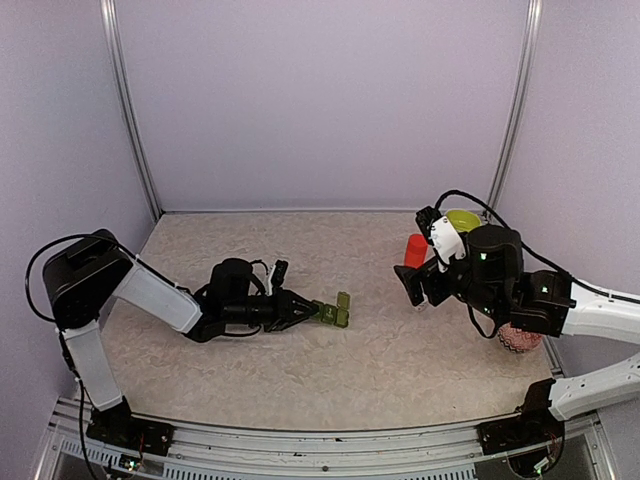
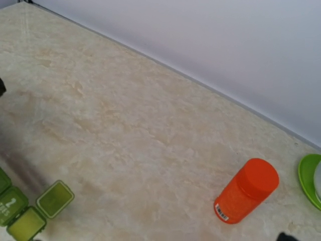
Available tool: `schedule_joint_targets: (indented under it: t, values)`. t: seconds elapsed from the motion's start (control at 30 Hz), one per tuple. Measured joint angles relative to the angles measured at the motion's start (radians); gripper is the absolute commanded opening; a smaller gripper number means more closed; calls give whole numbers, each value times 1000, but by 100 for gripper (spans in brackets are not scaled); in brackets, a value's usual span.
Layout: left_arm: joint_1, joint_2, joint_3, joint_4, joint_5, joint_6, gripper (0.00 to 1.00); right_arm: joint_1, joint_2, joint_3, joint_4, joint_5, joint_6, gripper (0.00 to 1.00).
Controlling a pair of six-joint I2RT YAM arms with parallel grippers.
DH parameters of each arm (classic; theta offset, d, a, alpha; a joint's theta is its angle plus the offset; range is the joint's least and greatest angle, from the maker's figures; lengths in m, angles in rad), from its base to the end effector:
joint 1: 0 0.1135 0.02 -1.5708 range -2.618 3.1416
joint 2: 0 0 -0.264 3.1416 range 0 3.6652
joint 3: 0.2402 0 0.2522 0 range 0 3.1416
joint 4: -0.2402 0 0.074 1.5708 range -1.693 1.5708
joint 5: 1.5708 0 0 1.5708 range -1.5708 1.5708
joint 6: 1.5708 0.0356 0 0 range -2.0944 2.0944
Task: Sort the pills into containers
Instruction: Place the pill container at the center of the board.
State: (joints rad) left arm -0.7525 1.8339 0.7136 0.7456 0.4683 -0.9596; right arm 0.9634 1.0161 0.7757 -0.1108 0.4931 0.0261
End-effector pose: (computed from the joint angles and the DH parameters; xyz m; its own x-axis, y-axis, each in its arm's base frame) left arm 0.2429 -0.2494 0.1353 -0.9039 -0.1548 -0.3987 0.3071 0.4139 -0.8569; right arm 0.1463 0.1810 0.3016 -0.2085 -0.2597 -0.9429 -0.4644 0.8748 -0.1383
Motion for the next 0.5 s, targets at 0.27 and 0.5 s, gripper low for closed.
schedule_joint_targets:
  t: [0.27,0.5]
  values:
    - [41,63,63,-117,61,61,17,0,23,-19,12,6,-7,100]
    - [51,76,97,-179,79,102,19,0,27,-44,11,15,-8,100]
